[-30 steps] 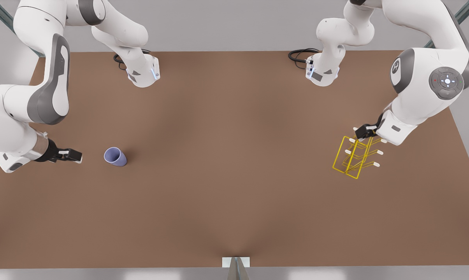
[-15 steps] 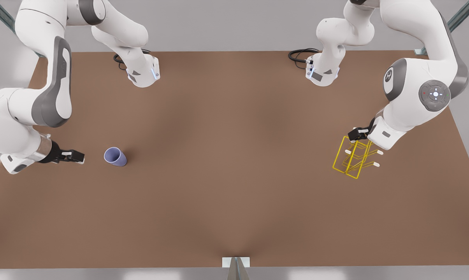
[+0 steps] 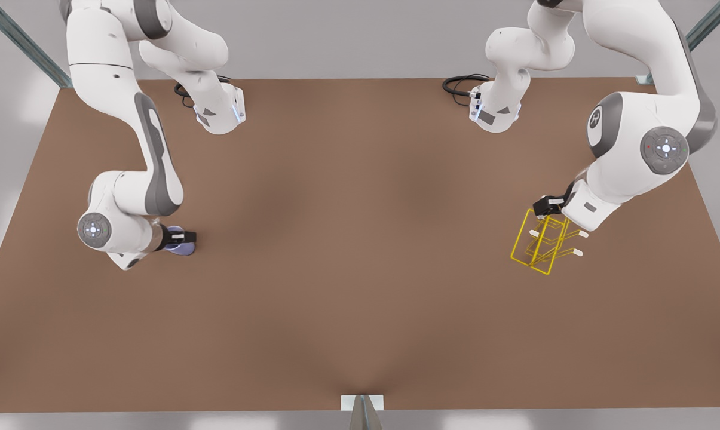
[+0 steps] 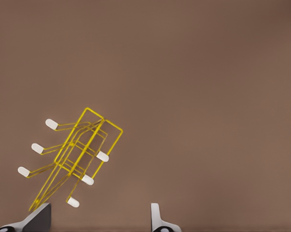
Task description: Place the cup on the cup holder
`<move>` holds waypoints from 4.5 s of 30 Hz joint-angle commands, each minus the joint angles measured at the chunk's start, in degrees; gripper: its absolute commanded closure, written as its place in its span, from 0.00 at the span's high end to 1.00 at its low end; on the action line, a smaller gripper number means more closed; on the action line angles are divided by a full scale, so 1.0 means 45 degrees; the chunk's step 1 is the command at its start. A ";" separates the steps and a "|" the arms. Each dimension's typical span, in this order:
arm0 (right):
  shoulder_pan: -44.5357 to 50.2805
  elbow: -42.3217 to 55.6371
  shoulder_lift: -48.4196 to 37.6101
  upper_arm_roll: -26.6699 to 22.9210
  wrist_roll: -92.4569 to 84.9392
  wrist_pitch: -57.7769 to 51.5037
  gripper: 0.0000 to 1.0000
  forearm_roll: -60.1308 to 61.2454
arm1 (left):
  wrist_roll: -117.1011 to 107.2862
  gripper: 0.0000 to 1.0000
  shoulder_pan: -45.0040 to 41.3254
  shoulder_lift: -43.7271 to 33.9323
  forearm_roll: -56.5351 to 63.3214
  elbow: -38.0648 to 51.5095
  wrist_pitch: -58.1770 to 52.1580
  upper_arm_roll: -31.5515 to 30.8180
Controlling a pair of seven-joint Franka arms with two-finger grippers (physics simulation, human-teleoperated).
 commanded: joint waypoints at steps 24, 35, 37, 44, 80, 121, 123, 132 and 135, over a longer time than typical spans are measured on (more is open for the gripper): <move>-0.0197 -0.2406 0.0553 -0.0219 -0.0971 0.4659 0.39 -0.0209 | 0.0236 1.00 0.0001 0.0075 0.0009 -0.0082 -0.0004 0.0001; -0.0275 -0.1781 0.0358 -0.0337 -0.0971 0.4073 0.21 -0.0092 | 0.0215 1.00 0.0001 0.0211 -0.0011 0.0055 -0.0411 -0.0038; -0.0216 -0.1293 0.0338 -0.0239 -0.0834 0.3819 0.21 -0.0014 | 0.0996 1.00 -0.0058 0.0211 -0.0011 0.0328 -0.1330 -0.0546; -0.0099 0.1226 0.1471 0.2123 -0.1322 0.3076 0.21 0.5101 | 0.1349 1.00 -0.0038 0.0192 -0.1124 0.2243 -0.2211 -0.0976; 0.4452 0.8610 1.0319 0.7007 -0.1381 0.9307 0.21 1.3677 | 0.0939 1.00 0.0118 0.0290 -0.0675 0.2223 -0.2016 -0.0526; -0.1271 0.3453 -0.1850 0.1343 0.0533 -0.3292 1.00 -0.0990 | -2.4296 1.00 -0.5370 0.5856 -0.0128 0.1696 0.7730 -0.0800; -0.1174 0.4605 -0.1165 0.1304 0.0611 -0.3622 1.00 -0.0990 | -2.4432 1.00 -0.5351 0.5954 -0.0596 0.1345 0.8569 -0.0839; -0.1310 0.4938 -0.0931 0.1284 0.0982 -0.2724 1.00 -0.1205 | -2.7127 1.00 -0.5214 0.6540 -0.1300 0.0739 0.8941 -0.0761; -0.1330 0.4938 -0.0872 0.1284 0.0982 -0.2724 1.00 -0.1186 | -2.7577 1.00 -0.5195 0.6754 -0.1339 0.0739 0.9137 -0.0780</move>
